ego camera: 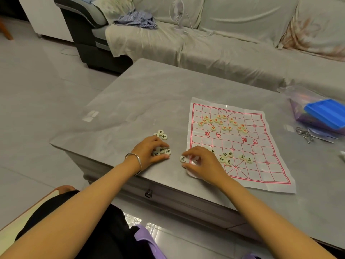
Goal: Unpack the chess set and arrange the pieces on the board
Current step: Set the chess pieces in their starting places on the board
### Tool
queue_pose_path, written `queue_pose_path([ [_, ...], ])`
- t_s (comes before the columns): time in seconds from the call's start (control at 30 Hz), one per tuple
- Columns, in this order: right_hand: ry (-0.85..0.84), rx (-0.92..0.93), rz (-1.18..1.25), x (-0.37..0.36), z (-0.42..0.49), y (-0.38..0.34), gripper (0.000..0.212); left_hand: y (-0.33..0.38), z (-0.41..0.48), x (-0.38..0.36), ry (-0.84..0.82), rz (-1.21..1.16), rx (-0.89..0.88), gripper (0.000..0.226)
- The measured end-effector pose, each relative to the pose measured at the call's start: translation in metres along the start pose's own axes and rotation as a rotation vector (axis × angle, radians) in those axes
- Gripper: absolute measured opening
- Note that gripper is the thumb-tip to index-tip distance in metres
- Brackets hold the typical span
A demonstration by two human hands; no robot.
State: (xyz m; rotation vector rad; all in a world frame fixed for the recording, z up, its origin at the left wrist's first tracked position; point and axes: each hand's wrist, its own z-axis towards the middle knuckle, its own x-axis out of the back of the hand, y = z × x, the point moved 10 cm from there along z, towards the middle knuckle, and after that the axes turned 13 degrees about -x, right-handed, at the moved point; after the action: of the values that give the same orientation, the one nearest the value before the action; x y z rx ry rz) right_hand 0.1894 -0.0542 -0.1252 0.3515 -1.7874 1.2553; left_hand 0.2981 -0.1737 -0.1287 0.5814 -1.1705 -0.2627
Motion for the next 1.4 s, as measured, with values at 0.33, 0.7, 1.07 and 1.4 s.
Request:
queue_pose_path([
  [0.33,0.053,0.021,0.04,-0.007,0.004,-0.012,0.024,0.004,0.003,0.004,0.05,0.001,0.037,0.027],
  [0.7,0.256,-0.143,0.152,0.085,-0.023,0.076,0.02,0.078,0.055,-0.019,0.062,-0.07,-0.145,0.029],
  [1.07,0.274,-0.244,-0.018,0.104,-0.042,0.142,0.032,0.118,0.094,-0.105,-0.298,0.116,-0.101,0.043],
  [1.4,0.057,-0.272,-0.339,0.082,-0.039,0.165,0.079,0.073,0.071,-0.116,-0.34,0.289,-0.006,0.095],
])
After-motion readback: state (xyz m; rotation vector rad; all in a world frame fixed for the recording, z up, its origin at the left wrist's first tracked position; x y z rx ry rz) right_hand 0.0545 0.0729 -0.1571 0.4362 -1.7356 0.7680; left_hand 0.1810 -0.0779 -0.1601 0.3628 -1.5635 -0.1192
